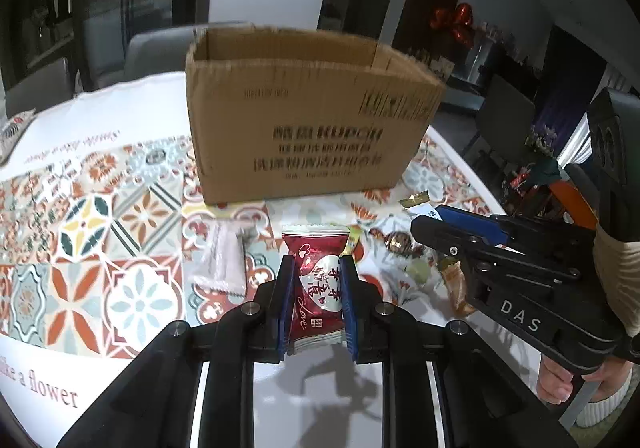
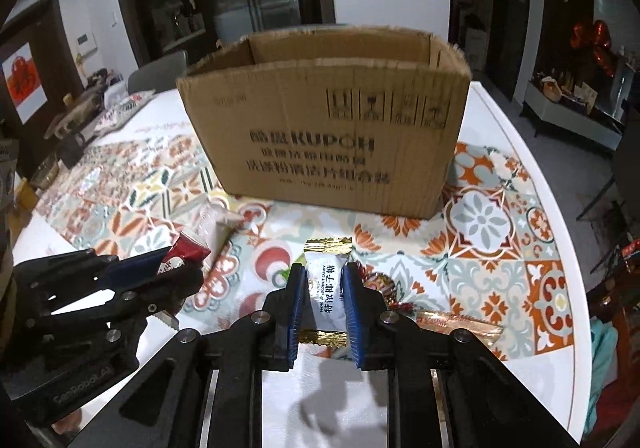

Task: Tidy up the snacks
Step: 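Carry both snacks over the cardboard box and open both tools to drop them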

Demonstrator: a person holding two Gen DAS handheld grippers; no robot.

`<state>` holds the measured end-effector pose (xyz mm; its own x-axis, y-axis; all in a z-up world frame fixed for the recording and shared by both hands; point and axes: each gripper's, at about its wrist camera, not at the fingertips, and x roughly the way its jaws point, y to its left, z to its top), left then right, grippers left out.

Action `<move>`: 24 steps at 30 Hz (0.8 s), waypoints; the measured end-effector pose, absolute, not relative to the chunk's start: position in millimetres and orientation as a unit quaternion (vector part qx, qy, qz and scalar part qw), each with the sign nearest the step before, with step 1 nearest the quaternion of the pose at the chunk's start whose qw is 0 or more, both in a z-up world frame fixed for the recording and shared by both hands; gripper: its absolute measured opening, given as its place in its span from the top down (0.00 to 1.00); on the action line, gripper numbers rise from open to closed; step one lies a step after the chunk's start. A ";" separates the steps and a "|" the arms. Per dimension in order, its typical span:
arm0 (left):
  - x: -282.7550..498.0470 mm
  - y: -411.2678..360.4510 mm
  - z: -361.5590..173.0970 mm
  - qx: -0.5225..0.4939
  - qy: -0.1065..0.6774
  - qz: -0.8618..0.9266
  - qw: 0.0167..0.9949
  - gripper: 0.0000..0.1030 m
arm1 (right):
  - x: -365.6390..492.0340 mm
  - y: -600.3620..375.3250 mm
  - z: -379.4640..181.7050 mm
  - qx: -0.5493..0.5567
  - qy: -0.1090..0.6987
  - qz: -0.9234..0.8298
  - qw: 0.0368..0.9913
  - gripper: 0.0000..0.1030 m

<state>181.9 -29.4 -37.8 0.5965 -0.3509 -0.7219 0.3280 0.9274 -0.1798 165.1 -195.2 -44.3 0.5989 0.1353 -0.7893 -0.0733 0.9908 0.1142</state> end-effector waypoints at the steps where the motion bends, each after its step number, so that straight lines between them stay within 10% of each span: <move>1: 181.6 -29.9 -34.4 -0.013 0.403 -0.191 0.895 0.79 | 164.0 -195.4 -39.7 0.035 0.439 0.059 0.896 0.80; 24: 217.8 -38.1 74.6 0.035 0.302 -0.180 0.936 0.79 | 197.1 -194.7 54.3 0.032 0.355 0.075 0.931 0.80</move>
<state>217.8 -38.1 74.6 0.7531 -0.3154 -0.5773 0.3582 0.9327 -0.0423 197.1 -194.7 54.3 0.7363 0.1619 -0.6570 -0.1163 0.9868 0.1128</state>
